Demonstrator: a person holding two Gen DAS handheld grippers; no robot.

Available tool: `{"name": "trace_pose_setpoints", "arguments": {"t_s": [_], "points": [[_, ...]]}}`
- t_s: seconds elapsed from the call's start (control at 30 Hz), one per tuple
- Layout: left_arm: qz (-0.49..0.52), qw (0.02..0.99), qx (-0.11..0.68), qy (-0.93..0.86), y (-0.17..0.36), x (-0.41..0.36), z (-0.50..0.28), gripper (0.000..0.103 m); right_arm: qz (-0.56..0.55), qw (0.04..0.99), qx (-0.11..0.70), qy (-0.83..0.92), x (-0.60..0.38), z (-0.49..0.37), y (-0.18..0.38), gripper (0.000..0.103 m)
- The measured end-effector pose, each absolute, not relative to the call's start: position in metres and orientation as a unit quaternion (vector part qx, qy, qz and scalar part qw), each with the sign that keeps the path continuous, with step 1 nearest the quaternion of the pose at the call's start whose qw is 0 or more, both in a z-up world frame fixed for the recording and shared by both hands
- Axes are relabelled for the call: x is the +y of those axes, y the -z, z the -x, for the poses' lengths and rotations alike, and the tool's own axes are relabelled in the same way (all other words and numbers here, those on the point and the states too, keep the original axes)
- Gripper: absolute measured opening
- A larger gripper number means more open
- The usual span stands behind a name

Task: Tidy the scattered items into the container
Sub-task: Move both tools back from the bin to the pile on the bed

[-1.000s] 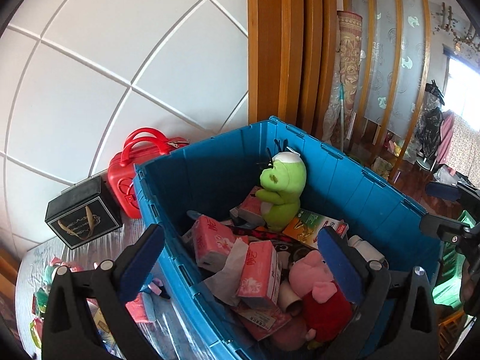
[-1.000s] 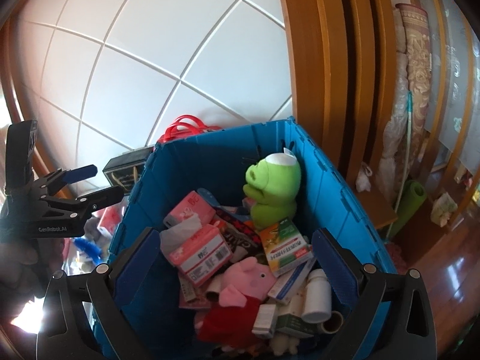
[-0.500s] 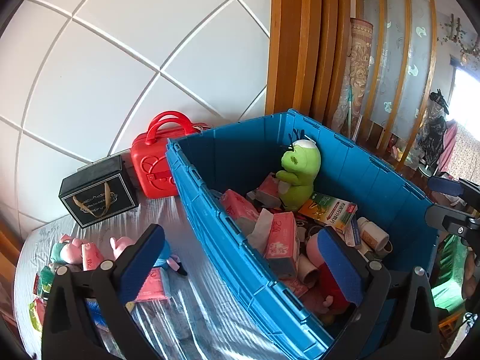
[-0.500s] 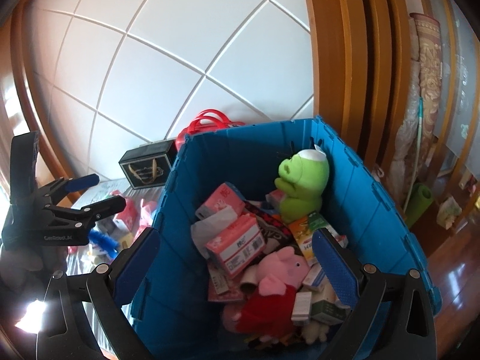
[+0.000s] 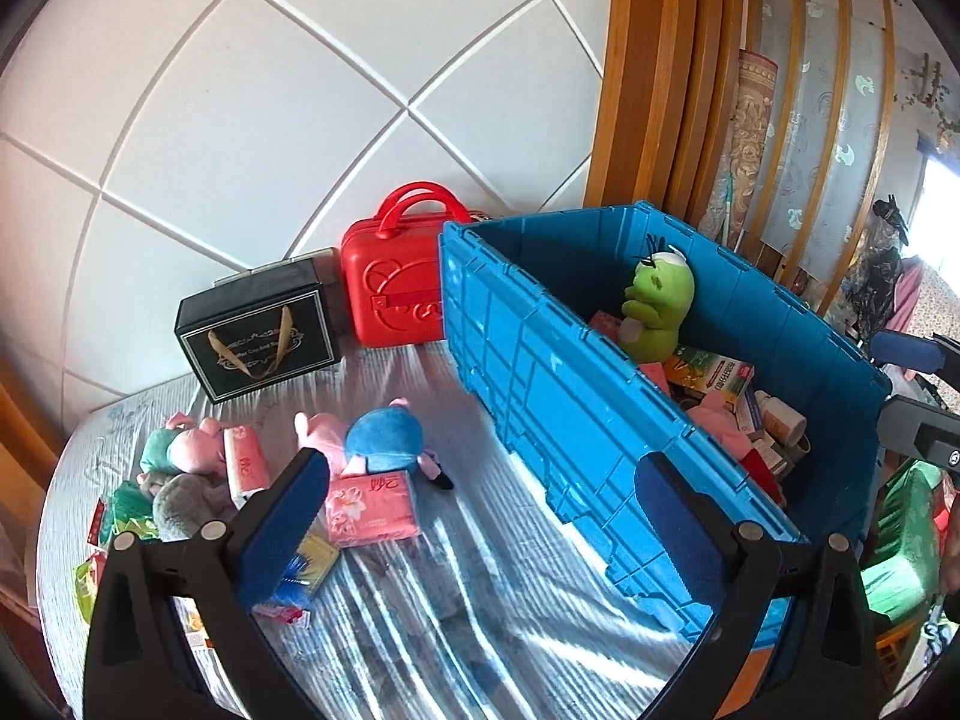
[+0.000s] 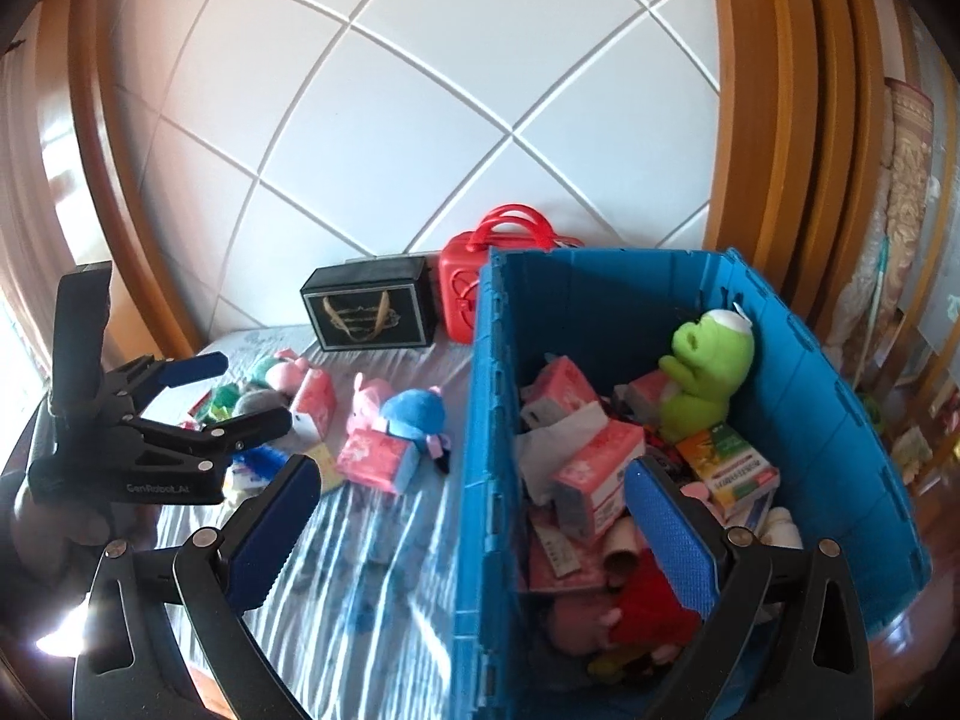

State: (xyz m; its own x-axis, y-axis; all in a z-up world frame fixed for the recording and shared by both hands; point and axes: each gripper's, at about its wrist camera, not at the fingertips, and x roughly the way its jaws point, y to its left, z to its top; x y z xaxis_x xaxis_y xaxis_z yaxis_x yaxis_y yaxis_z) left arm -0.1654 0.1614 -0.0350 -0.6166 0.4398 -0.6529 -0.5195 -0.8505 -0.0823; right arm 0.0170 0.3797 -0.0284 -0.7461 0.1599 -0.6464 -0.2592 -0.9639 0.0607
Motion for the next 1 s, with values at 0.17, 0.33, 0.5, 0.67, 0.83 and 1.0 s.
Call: {"name": "trace_pose_setpoints", "arguments": {"t_s": [0.17, 0.33, 0.5, 0.67, 0.83, 1.0], "points": [[0.354, 0.254, 0.051, -0.899, 0.046, 0.114, 0.166, 0.103, 0.341, 0.097, 0.065, -0.933, 0.333, 0.003, 0.034, 0.103], [0.366, 0.232, 0.059, -0.899, 0.067, 0.07, 0.169, 0.103, 0.347, 0.083, 0.058, -0.933, 0.292, 0.025, 0.049, 0.103], [0.39, 0.197, 0.065, -0.897, 0.102, 0.022, 0.173, 0.103, 0.358, 0.062, 0.06, -0.93, 0.259, 0.052, 0.078, 0.103], [0.405, 0.168, 0.072, -0.896, 0.143, -0.017, 0.175, 0.103, 0.366, 0.042, 0.065, -0.927, 0.235, 0.078, 0.108, 0.103], [0.427, 0.144, 0.07, -0.89, 0.184, -0.047, 0.18, 0.103, 0.388, 0.024, 0.069, -0.919, 0.216, 0.105, 0.148, 0.103], [0.443, 0.134, 0.071, -0.883, 0.223, -0.067, 0.187, 0.103, 0.408, 0.008, 0.055, -0.911, 0.197, 0.124, 0.19, 0.103]]}}
